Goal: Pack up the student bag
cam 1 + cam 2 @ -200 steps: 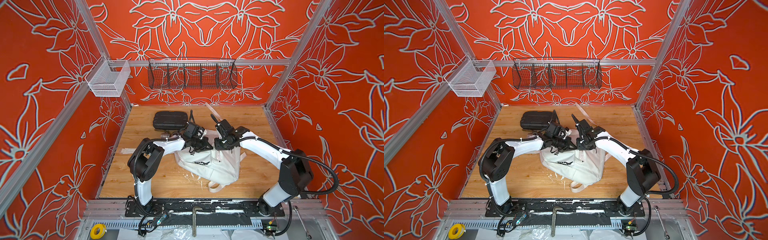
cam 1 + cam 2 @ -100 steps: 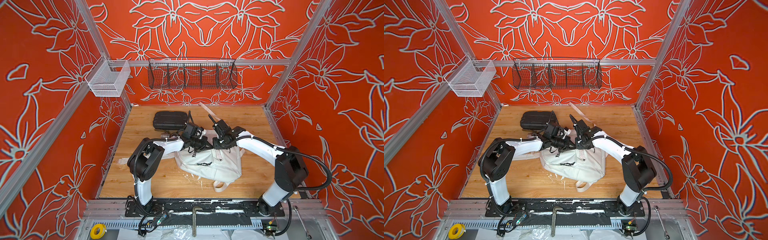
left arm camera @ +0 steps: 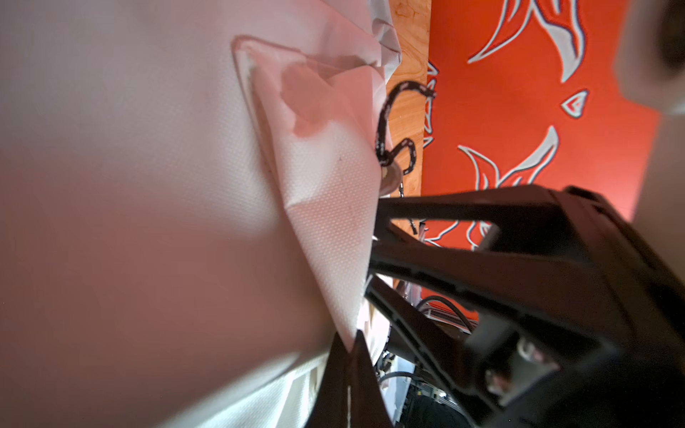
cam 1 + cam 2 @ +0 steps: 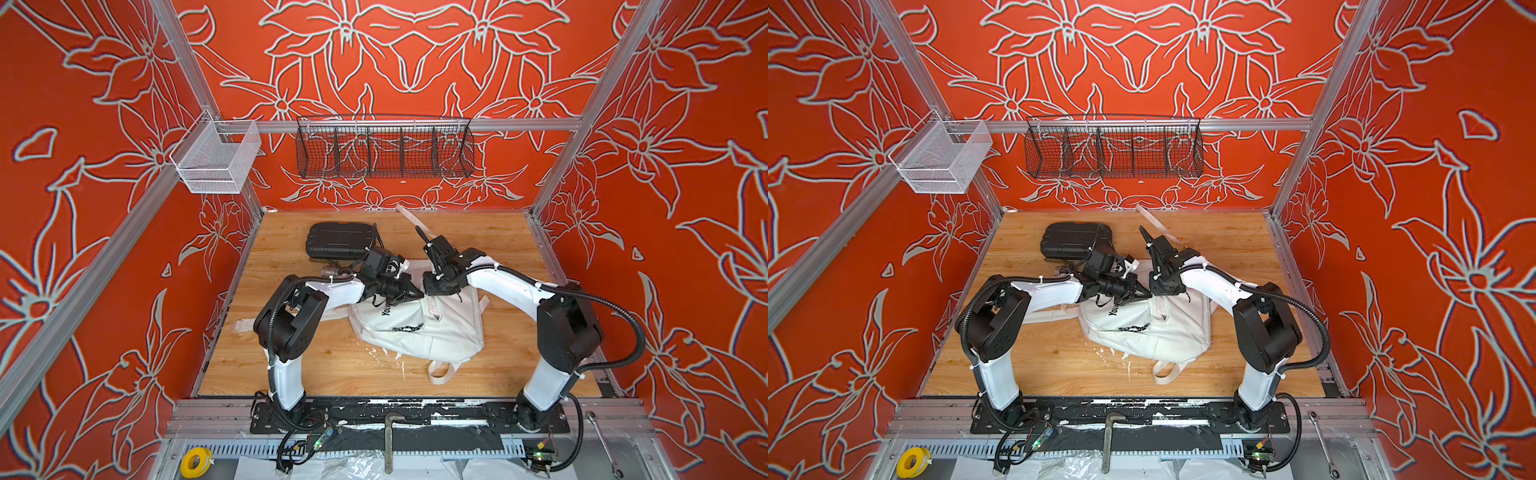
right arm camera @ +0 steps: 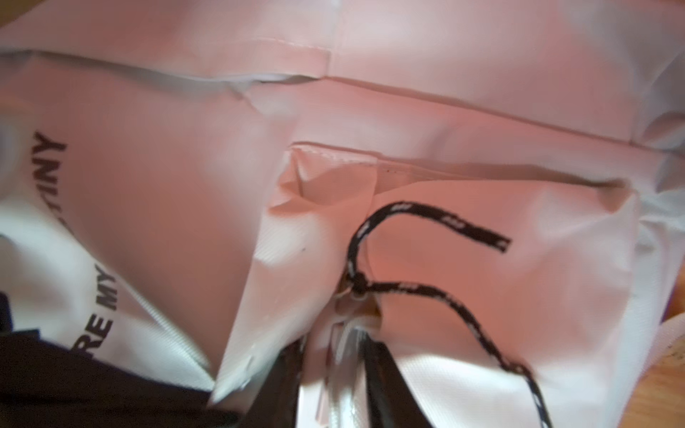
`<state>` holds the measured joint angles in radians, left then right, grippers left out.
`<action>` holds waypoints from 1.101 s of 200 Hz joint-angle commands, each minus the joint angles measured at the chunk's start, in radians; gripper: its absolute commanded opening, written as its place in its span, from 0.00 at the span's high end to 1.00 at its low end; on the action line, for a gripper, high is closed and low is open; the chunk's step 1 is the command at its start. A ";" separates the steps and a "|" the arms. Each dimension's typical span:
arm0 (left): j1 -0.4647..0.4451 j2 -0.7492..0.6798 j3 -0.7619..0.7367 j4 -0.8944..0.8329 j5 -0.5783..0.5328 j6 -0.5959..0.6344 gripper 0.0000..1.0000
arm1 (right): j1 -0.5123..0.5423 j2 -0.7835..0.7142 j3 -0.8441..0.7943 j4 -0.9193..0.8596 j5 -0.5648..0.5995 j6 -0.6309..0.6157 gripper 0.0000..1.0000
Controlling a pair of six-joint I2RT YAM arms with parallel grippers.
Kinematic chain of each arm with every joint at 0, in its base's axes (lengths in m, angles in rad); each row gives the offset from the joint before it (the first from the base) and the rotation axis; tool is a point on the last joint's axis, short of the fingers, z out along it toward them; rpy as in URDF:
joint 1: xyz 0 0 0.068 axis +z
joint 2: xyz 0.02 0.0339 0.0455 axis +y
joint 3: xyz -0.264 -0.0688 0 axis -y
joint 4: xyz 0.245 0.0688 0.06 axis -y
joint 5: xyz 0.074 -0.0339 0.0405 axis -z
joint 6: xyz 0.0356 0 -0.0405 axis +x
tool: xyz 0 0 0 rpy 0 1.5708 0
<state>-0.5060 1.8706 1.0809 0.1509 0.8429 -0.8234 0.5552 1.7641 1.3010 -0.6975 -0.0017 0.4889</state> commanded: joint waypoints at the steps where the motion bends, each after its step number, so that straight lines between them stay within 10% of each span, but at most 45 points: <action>1: 0.044 -0.068 0.005 0.169 0.198 -0.055 1.00 | -0.075 0.091 -0.095 -0.203 0.184 -0.016 0.56; 220: 0.053 0.006 0.062 0.385 0.273 -0.263 1.00 | -0.055 0.000 -0.219 -0.172 0.318 0.049 0.29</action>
<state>-0.4908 1.9465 1.0824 0.3462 0.9901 -1.0416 0.5491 1.6901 1.1809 -0.6189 0.1318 0.5152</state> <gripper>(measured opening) 0.048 0.707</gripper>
